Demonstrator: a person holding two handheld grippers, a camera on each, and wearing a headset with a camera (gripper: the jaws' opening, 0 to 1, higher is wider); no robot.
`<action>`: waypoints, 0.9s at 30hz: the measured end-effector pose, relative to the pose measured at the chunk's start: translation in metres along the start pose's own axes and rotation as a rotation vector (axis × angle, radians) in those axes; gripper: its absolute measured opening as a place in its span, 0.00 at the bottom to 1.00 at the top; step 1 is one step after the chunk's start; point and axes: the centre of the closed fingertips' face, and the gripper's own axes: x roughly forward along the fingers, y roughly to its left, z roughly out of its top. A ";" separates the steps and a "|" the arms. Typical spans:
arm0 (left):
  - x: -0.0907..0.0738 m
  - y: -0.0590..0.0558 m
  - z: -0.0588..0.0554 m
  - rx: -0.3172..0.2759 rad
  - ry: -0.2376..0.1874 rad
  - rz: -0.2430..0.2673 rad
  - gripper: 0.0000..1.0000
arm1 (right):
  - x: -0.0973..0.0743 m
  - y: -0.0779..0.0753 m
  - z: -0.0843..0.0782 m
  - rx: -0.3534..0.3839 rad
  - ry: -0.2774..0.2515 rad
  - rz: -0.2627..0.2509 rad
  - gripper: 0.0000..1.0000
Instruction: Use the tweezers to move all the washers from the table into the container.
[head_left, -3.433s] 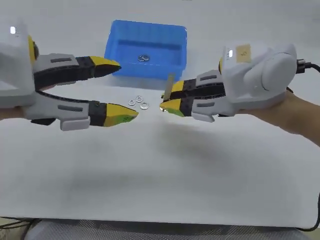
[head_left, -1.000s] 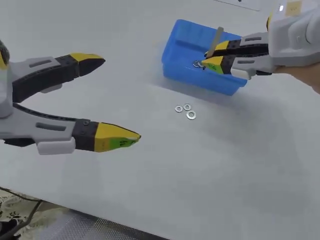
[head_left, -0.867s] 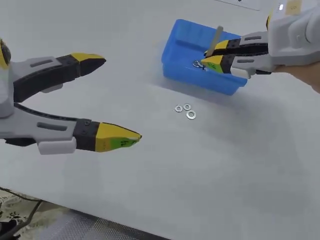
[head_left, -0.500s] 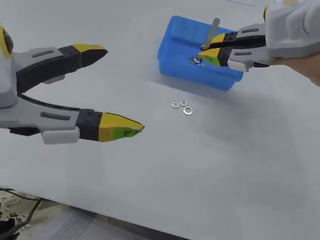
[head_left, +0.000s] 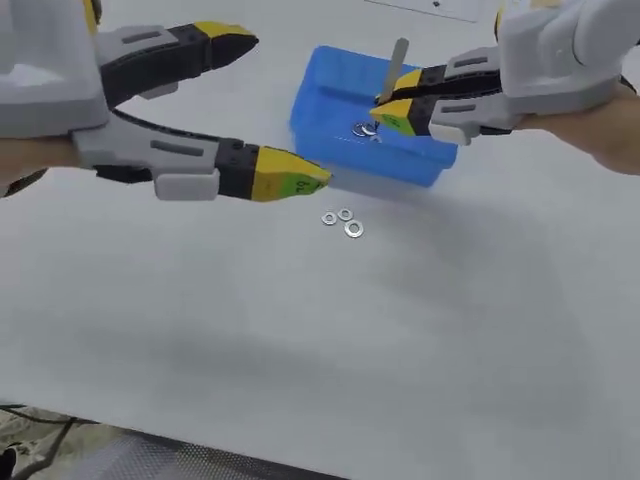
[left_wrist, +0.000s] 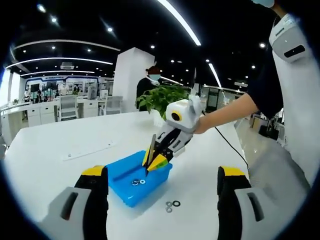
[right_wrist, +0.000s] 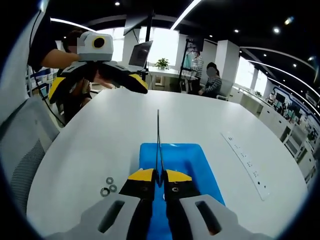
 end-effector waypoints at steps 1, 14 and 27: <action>0.004 0.000 0.002 0.006 0.000 -0.007 0.93 | -0.001 0.001 0.002 -0.001 -0.002 0.002 0.07; 0.054 0.006 0.006 0.101 0.067 -0.118 0.63 | -0.004 0.004 0.005 -0.029 0.001 0.012 0.07; 0.070 0.002 0.012 0.182 0.095 -0.197 0.24 | -0.003 0.013 0.006 -0.067 0.011 0.035 0.07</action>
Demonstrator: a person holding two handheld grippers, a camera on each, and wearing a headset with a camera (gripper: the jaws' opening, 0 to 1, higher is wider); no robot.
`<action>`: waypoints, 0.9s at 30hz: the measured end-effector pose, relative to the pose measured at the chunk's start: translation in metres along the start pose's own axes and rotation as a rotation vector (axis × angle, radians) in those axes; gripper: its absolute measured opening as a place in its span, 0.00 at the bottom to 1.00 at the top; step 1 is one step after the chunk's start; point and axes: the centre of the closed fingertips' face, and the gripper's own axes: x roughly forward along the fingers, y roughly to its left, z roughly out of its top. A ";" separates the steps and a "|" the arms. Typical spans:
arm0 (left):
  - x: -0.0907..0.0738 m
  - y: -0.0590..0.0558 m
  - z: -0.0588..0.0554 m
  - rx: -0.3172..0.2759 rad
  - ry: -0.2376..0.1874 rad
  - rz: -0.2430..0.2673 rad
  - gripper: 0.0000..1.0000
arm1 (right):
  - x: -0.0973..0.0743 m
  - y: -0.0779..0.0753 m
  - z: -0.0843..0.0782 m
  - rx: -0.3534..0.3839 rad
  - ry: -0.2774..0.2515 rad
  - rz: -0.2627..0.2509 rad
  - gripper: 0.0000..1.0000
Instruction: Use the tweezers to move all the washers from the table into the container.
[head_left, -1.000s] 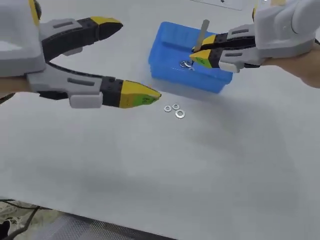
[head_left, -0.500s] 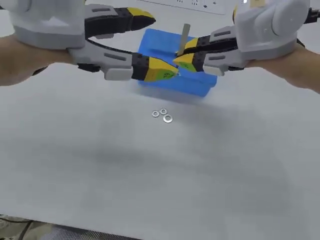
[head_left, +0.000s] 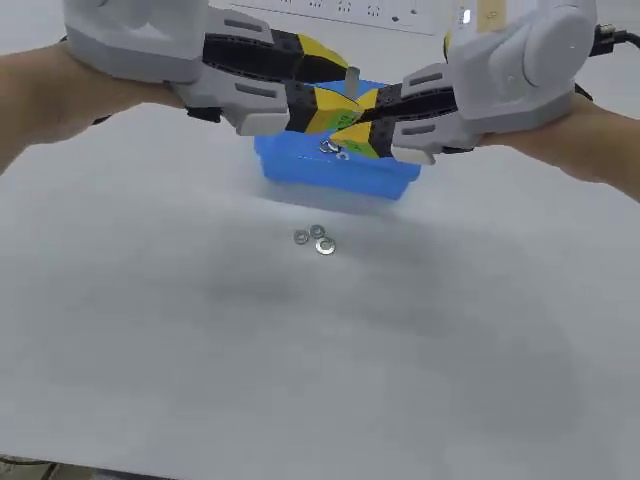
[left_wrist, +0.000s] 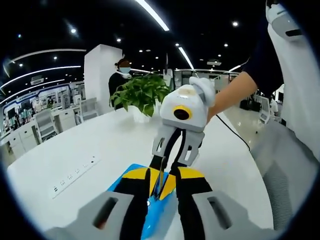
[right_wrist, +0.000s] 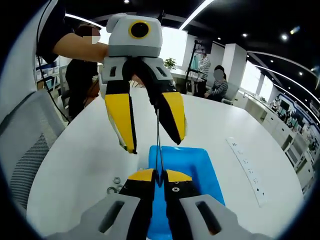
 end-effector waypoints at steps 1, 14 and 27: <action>0.000 0.000 0.000 0.005 0.001 -0.002 0.23 | 0.000 0.001 0.000 -0.002 0.000 0.002 0.07; -0.002 0.000 -0.002 0.099 0.040 -0.007 0.07 | 0.000 0.008 0.001 -0.065 0.019 0.008 0.08; 0.002 -0.002 0.003 0.171 0.055 0.036 0.05 | -0.006 0.002 0.003 -0.119 0.030 -0.024 0.12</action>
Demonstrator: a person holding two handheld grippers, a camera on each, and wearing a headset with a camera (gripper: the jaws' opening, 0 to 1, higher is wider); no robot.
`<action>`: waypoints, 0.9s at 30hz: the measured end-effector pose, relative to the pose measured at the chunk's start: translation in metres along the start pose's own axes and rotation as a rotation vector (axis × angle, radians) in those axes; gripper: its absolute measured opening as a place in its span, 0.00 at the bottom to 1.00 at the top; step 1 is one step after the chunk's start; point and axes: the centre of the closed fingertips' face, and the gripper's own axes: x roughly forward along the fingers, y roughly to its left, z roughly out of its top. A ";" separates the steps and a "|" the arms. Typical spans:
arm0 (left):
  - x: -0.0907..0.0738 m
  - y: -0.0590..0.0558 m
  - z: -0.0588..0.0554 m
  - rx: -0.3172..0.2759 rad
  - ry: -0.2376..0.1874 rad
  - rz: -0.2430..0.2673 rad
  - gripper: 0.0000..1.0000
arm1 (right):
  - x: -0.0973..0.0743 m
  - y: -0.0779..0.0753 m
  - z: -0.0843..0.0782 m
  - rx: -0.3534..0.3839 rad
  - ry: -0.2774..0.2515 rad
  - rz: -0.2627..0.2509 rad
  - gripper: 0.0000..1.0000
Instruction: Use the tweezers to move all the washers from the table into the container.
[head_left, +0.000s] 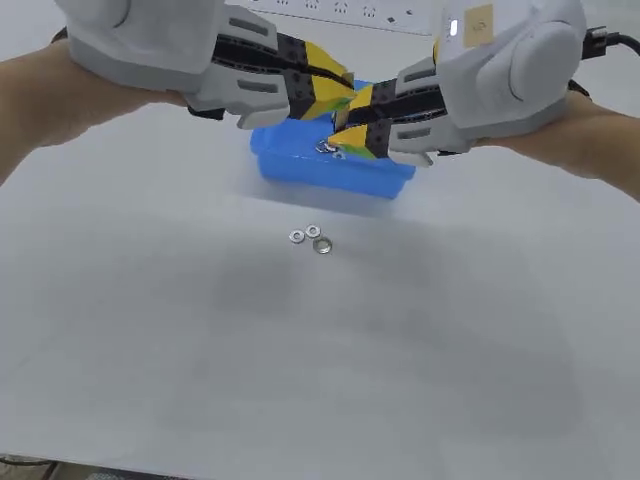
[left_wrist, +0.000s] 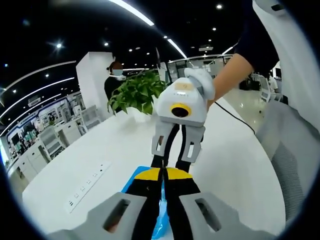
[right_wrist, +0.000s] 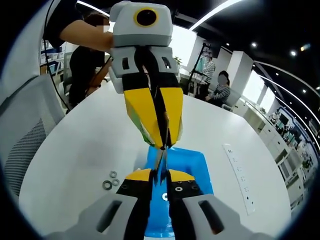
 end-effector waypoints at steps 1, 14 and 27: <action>0.000 0.000 0.001 0.003 -0.001 0.004 0.05 | 0.000 0.000 0.001 0.000 -0.002 0.001 0.13; -0.021 -0.004 0.022 0.035 -0.040 0.048 0.05 | -0.019 0.005 0.016 0.036 -0.020 -0.064 0.46; -0.047 -0.044 0.020 -0.016 -0.065 0.056 0.05 | -0.048 0.052 0.016 0.160 -0.085 -0.154 0.65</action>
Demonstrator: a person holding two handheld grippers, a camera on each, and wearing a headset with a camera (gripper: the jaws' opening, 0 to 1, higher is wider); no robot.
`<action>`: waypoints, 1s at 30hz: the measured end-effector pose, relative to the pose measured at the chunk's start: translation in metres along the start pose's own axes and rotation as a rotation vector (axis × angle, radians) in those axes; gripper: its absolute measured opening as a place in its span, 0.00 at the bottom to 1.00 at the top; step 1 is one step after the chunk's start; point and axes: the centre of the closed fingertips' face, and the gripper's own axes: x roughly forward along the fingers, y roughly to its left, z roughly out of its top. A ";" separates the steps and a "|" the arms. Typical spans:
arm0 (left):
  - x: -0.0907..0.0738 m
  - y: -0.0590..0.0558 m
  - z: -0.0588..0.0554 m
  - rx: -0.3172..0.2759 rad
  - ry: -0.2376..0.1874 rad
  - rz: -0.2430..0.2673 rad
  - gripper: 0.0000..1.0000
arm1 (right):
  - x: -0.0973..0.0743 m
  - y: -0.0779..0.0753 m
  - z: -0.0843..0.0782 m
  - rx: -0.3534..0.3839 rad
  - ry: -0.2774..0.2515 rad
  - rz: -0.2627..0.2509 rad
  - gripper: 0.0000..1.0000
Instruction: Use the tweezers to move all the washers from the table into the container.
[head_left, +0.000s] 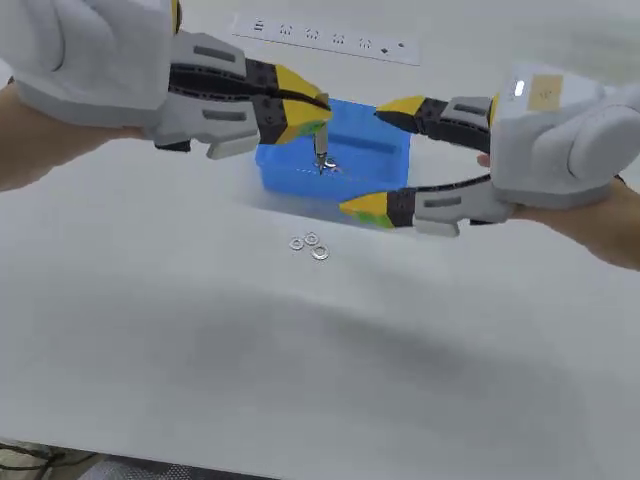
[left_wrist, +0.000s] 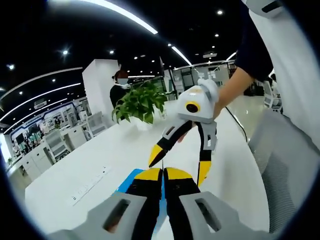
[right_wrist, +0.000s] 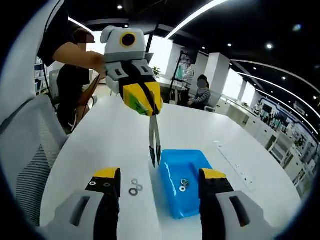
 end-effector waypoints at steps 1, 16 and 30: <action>-0.001 -0.004 -0.002 -0.010 0.001 -0.002 0.05 | -0.002 0.005 -0.002 0.013 0.002 0.002 0.67; 0.000 -0.043 -0.008 0.006 0.012 -0.028 0.05 | -0.027 0.046 -0.036 0.175 0.033 -0.039 1.00; 0.010 -0.050 -0.033 -0.032 0.034 -0.051 0.05 | -0.024 0.064 -0.051 0.265 0.043 0.015 1.00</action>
